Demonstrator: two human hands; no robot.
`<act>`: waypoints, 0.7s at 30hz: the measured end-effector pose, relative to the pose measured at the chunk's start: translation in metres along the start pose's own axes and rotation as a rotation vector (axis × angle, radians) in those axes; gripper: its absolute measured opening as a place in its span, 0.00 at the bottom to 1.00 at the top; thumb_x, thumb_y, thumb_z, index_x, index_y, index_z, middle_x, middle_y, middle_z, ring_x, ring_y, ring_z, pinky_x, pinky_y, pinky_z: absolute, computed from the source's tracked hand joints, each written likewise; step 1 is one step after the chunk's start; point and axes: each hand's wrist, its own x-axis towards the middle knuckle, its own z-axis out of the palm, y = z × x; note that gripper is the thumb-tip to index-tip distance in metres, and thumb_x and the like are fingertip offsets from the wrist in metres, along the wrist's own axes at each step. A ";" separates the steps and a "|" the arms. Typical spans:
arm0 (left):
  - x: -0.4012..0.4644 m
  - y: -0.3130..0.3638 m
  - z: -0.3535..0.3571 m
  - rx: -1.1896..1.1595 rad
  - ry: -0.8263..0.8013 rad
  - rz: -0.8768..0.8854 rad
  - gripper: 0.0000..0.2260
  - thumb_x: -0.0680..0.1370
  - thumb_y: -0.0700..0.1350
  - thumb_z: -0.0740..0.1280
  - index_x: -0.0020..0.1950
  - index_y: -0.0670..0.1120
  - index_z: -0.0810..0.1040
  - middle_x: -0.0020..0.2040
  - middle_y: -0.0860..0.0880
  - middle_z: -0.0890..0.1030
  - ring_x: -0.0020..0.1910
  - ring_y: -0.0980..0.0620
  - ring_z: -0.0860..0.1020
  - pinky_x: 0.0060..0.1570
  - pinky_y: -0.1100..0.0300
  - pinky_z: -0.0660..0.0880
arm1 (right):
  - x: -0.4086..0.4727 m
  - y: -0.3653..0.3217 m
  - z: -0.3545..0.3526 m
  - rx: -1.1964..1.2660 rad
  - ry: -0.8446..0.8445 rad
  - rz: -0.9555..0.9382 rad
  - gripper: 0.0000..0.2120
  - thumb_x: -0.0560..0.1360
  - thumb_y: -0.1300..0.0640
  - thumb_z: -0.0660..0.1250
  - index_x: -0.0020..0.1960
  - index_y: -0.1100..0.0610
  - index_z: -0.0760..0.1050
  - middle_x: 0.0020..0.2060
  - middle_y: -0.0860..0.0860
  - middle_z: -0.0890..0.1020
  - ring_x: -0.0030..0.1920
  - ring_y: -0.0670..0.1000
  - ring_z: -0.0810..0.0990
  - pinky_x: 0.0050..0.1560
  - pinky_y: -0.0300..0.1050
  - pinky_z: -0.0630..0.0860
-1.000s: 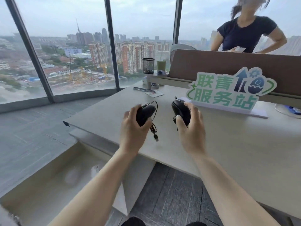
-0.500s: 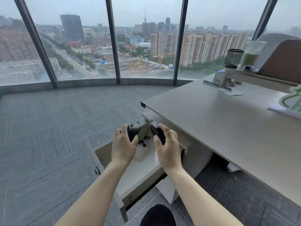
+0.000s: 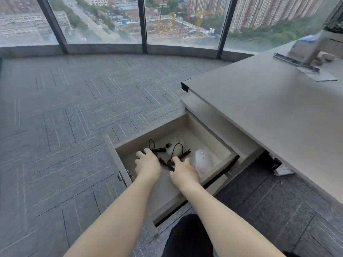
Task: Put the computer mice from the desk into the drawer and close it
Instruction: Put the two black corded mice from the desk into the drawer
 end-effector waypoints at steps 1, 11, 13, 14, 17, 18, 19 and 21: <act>0.004 -0.002 0.004 0.024 -0.025 -0.013 0.25 0.77 0.43 0.65 0.70 0.38 0.59 0.68 0.36 0.63 0.63 0.34 0.71 0.58 0.46 0.72 | 0.003 -0.001 0.003 -0.033 -0.031 0.019 0.19 0.76 0.59 0.59 0.66 0.48 0.65 0.63 0.58 0.67 0.57 0.62 0.74 0.50 0.54 0.74; 0.008 -0.011 0.015 0.133 -0.156 -0.020 0.30 0.75 0.48 0.69 0.70 0.39 0.61 0.70 0.37 0.66 0.68 0.35 0.69 0.63 0.48 0.70 | 0.007 0.002 0.008 -0.152 -0.117 0.035 0.25 0.76 0.46 0.66 0.68 0.49 0.62 0.64 0.58 0.69 0.61 0.63 0.75 0.52 0.54 0.74; 0.002 -0.009 0.005 0.136 -0.084 0.040 0.27 0.76 0.50 0.66 0.69 0.39 0.63 0.69 0.39 0.68 0.68 0.36 0.68 0.62 0.48 0.70 | -0.002 0.001 0.002 -0.130 -0.020 -0.057 0.22 0.78 0.46 0.62 0.70 0.50 0.62 0.64 0.58 0.70 0.62 0.62 0.72 0.52 0.53 0.73; -0.003 -0.009 -0.003 0.131 -0.036 0.083 0.25 0.77 0.52 0.64 0.69 0.40 0.64 0.68 0.40 0.69 0.67 0.37 0.69 0.60 0.47 0.71 | -0.007 0.001 -0.001 -0.105 0.040 -0.117 0.21 0.79 0.48 0.59 0.70 0.51 0.63 0.63 0.58 0.71 0.62 0.61 0.72 0.50 0.52 0.72; -0.026 -0.008 -0.028 0.111 0.120 0.229 0.22 0.78 0.54 0.61 0.67 0.44 0.68 0.65 0.43 0.72 0.64 0.40 0.70 0.56 0.47 0.72 | -0.031 0.003 -0.013 0.004 0.195 -0.265 0.17 0.80 0.51 0.57 0.66 0.54 0.70 0.59 0.55 0.77 0.58 0.58 0.75 0.48 0.49 0.74; -0.036 -0.011 -0.035 0.081 0.174 0.271 0.21 0.78 0.54 0.60 0.68 0.45 0.70 0.65 0.44 0.73 0.64 0.41 0.71 0.56 0.48 0.72 | -0.041 0.004 -0.016 0.032 0.226 -0.301 0.15 0.80 0.52 0.57 0.64 0.54 0.73 0.56 0.54 0.79 0.55 0.56 0.77 0.48 0.49 0.76; -0.045 -0.015 -0.041 0.031 0.230 0.309 0.21 0.78 0.53 0.60 0.67 0.45 0.71 0.65 0.45 0.74 0.63 0.42 0.72 0.56 0.48 0.72 | -0.051 0.006 -0.017 0.052 0.238 -0.332 0.14 0.80 0.53 0.57 0.61 0.54 0.75 0.54 0.53 0.80 0.53 0.55 0.78 0.48 0.50 0.77; -0.061 -0.031 -0.048 -0.085 0.339 0.380 0.19 0.78 0.51 0.60 0.66 0.45 0.74 0.63 0.45 0.77 0.62 0.43 0.73 0.56 0.50 0.72 | -0.076 0.007 -0.017 0.090 0.225 -0.403 0.13 0.80 0.52 0.57 0.57 0.54 0.77 0.50 0.51 0.82 0.51 0.54 0.79 0.47 0.50 0.78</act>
